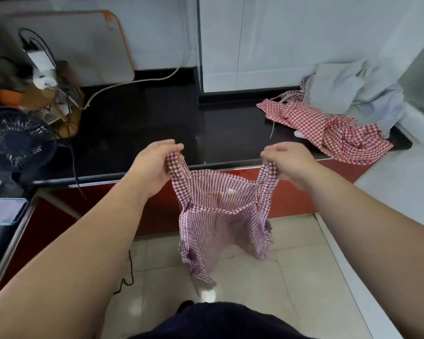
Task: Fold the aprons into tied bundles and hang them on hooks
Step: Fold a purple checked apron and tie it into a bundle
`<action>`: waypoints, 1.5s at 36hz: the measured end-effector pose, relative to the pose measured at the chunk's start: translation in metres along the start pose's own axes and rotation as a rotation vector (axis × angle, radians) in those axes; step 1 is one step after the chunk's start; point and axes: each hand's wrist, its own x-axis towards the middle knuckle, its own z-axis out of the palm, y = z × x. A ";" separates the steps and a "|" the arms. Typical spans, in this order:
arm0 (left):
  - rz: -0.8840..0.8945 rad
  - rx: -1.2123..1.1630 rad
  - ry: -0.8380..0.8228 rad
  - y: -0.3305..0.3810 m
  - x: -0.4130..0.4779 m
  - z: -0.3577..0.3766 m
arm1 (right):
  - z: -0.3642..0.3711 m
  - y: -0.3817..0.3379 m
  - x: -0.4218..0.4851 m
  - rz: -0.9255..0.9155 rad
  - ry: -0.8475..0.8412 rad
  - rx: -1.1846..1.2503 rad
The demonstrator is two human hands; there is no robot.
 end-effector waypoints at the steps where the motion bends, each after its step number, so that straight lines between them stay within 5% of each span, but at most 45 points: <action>1: 0.023 0.038 -0.031 0.005 -0.002 0.001 | 0.001 -0.003 0.000 0.077 -0.052 0.237; 4: 0.080 0.261 -0.135 0.016 -0.012 0.005 | -0.001 -0.012 -0.003 0.171 -0.220 0.547; 9: 0.113 0.250 -0.146 0.032 -0.019 0.006 | 0.006 -0.023 -0.010 0.078 -0.425 0.428; 15: 0.026 0.424 -0.433 0.025 -0.033 0.037 | 0.039 -0.054 -0.021 -0.131 -0.550 0.382; 21: 0.079 0.271 -0.265 0.021 -0.030 0.041 | 0.054 -0.054 -0.026 -0.247 -0.482 0.179; 24: 0.088 0.204 -0.243 0.022 -0.026 0.038 | 0.060 -0.049 -0.027 -0.152 -0.470 0.269; 30: 0.102 0.083 -0.310 0.029 -0.023 0.035 | 0.058 -0.037 -0.026 0.079 -0.790 0.163; 36: 0.124 0.188 -0.322 0.033 -0.023 0.037 | 0.058 -0.046 -0.023 -0.012 -0.677 0.187; 42: 0.068 0.124 -0.495 0.041 -0.023 0.033 | 0.048 -0.052 -0.021 0.235 -0.872 0.366; 54: 0.092 0.230 -0.469 0.046 -0.024 0.029 | 0.052 -0.052 -0.013 0.184 -0.835 0.332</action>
